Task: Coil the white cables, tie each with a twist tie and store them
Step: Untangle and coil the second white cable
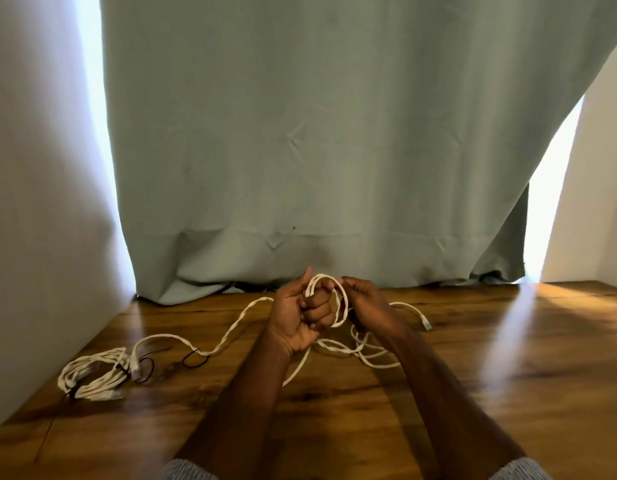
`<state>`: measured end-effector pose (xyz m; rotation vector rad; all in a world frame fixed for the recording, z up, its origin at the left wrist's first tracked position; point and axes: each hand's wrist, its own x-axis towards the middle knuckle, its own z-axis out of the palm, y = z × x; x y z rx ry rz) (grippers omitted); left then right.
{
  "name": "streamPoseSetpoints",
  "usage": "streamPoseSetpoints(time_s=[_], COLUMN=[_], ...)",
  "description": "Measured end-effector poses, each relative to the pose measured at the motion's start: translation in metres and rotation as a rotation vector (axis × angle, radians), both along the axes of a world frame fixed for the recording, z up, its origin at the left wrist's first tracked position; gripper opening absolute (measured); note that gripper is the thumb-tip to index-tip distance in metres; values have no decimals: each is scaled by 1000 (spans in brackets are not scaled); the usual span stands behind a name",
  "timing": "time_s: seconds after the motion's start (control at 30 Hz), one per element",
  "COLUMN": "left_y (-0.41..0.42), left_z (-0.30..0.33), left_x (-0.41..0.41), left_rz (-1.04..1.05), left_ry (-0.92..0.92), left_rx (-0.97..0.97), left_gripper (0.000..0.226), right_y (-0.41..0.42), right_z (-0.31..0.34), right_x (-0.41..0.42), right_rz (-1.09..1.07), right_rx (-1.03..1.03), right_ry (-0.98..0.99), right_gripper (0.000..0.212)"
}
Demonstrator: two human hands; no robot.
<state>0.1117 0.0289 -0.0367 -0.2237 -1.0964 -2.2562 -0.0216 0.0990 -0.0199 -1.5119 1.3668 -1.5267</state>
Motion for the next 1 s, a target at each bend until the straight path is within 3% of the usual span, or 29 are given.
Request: streamPoseSetpoints(time_s=[0.17,0.4,0.53,0.7,0.9,1.0], left_y=[2,-8,-18,-34,-55,-59], left_z=[11,18,19,18,7,-3], left_x=[1,18,39,57,59,62], left_rz=[148,383,491,527,719,793], left_ry=[81,-1,18,148,-6,-83], left_rx=[76,-2,5,53,-64,-128], left_gripper=[41,45,44,37,35,32], right_y=[-7,-14,-33,-59,-67,-69], right_z=[-17,-25,-28,-33,-35,-37], right_x=[-8,-6,10,37,57,58], right_rz=[16,-128,-221,-154,-118,-142], right_rx=[12,-107,-121,-10,2,18], right_ry=[56,-209,-13,357,613,569], right_gripper=[25,15,14,19,30,32])
